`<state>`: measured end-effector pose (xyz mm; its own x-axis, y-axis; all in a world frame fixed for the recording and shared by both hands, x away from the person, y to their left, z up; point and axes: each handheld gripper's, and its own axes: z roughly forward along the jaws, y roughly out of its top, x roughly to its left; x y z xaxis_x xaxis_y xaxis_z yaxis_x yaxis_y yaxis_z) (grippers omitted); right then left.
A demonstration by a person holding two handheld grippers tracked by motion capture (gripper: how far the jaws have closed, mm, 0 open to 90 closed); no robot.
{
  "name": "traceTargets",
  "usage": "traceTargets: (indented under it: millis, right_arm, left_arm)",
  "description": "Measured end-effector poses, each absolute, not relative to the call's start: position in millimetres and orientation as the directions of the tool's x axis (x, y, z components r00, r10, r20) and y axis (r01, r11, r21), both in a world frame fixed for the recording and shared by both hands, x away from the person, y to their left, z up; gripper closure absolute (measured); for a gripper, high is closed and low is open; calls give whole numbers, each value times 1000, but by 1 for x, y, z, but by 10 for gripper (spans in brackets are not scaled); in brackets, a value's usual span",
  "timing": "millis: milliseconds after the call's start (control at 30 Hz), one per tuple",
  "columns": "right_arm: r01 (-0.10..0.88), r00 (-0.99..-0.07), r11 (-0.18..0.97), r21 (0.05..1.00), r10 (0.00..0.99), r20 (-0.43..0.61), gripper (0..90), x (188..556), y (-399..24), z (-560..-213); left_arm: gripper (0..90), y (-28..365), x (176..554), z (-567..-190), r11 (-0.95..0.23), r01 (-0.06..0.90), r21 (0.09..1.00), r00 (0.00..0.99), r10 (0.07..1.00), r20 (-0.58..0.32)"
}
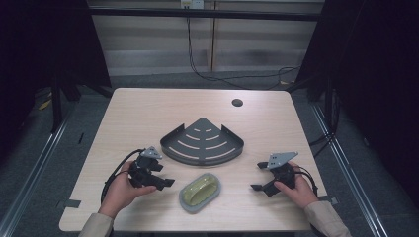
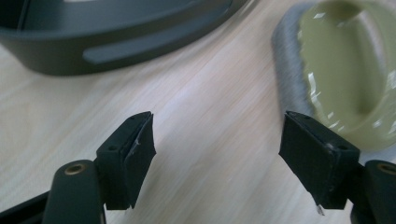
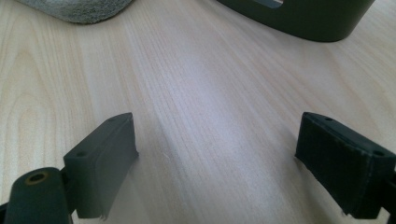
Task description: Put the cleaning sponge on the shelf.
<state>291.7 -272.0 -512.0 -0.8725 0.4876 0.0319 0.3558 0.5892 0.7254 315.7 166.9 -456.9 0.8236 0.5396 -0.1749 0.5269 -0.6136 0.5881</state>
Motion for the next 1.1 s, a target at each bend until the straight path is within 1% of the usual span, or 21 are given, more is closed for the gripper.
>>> traceTargets:
  millis: [233,367,433,700,833,1100]
  right_arm:
    - [357,-872,588,725,488,34,116,292,-272,-512]
    - [358,-871,587,726,490,34,116,291,-272,-512]
    - [360,-870,587,725,491,35,116,291,-272,-512]
    - [362,-869,586,725,494,35,116,291,-272,-512]
    - [362,-869,586,725,493,35,116,291,-272,-512]
    - [362,-869,586,725,494,35,116,291,-272,-512]
  left_arm:
    - [278,140,318,-431,-665,510,546,841,520,-151]
    - [289,132,318,-426,-670,505,545,845,511,-156]
    - [299,125,318,-422,-693,513,507,846,509,-160]
    - [308,109,317,-413,-722,524,451,846,504,-176]
    - [317,95,316,-409,-756,509,411,858,482,-176]
    - [330,77,313,-406,-782,488,387,872,450,-192]
